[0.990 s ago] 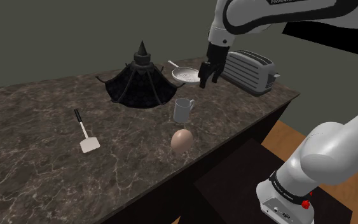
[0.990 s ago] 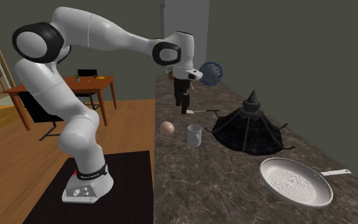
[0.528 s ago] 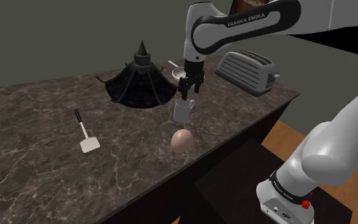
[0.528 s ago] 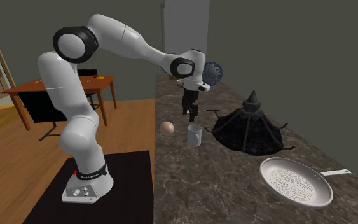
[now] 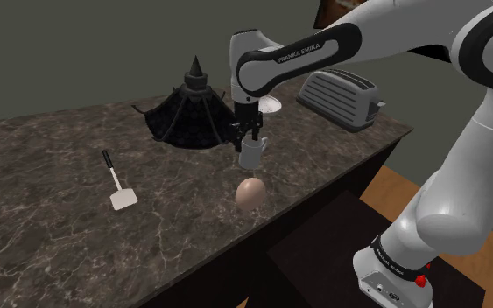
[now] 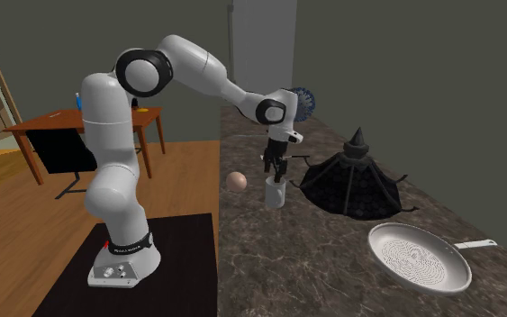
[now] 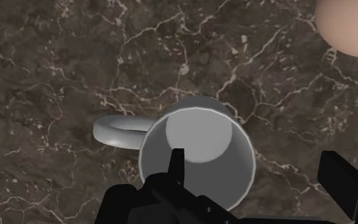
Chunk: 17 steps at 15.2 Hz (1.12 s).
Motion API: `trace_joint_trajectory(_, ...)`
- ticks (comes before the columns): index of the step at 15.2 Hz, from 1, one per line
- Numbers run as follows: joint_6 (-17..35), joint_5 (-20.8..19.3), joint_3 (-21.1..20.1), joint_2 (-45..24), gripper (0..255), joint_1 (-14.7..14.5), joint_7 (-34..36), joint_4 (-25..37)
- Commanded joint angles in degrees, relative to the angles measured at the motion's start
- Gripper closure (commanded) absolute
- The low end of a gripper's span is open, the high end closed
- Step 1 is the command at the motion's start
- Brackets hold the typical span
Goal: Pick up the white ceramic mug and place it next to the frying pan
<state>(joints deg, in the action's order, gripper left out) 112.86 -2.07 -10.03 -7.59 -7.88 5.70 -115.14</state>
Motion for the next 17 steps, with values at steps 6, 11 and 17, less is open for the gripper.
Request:
trace_joint_trajectory(6, 4.26, -0.4, 0.05, -1.56, 0, -0.06, 0.31, -2.76)
trace_joint_trajectory(11, 4.26, -0.4, 0.05, -1.57, 0, -0.06, 0.31, -2.75)
trace_joint_trajectory(17, 4.24, -0.4, 0.05, -1.57, 255, -0.06, 0.31, -2.74)
